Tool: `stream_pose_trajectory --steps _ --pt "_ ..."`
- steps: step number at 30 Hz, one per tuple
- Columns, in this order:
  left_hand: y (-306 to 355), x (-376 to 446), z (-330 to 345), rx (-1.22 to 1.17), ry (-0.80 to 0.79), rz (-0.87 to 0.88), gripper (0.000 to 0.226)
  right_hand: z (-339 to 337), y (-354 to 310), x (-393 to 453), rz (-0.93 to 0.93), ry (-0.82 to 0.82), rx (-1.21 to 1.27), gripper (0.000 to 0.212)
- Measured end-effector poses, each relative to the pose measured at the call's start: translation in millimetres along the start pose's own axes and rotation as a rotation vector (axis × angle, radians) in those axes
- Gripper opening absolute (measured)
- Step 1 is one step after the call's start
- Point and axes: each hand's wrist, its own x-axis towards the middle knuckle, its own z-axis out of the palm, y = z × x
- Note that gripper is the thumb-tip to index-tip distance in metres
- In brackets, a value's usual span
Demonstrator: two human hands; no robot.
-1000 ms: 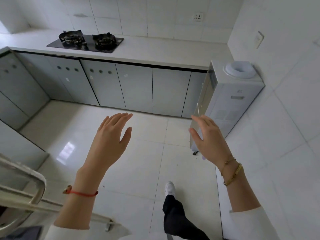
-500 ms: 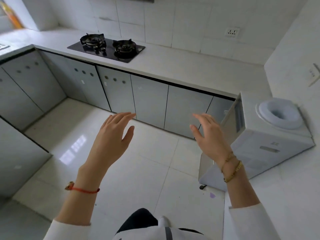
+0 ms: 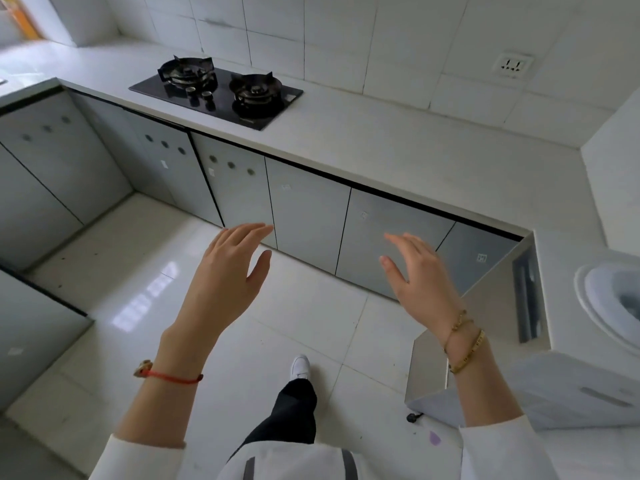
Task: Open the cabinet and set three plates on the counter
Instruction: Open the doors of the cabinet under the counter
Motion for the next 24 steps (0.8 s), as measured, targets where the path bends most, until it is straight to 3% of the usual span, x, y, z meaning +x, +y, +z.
stream_pose_trajectory --steps 12,24 --pt "-51 204 19 0.023 -0.018 0.065 0.039 6 2 194 0.028 0.047 0.035 0.044" --pt "-72 300 47 0.005 -0.079 0.041 0.039 22 23 289 0.047 0.02 0.057 0.042"
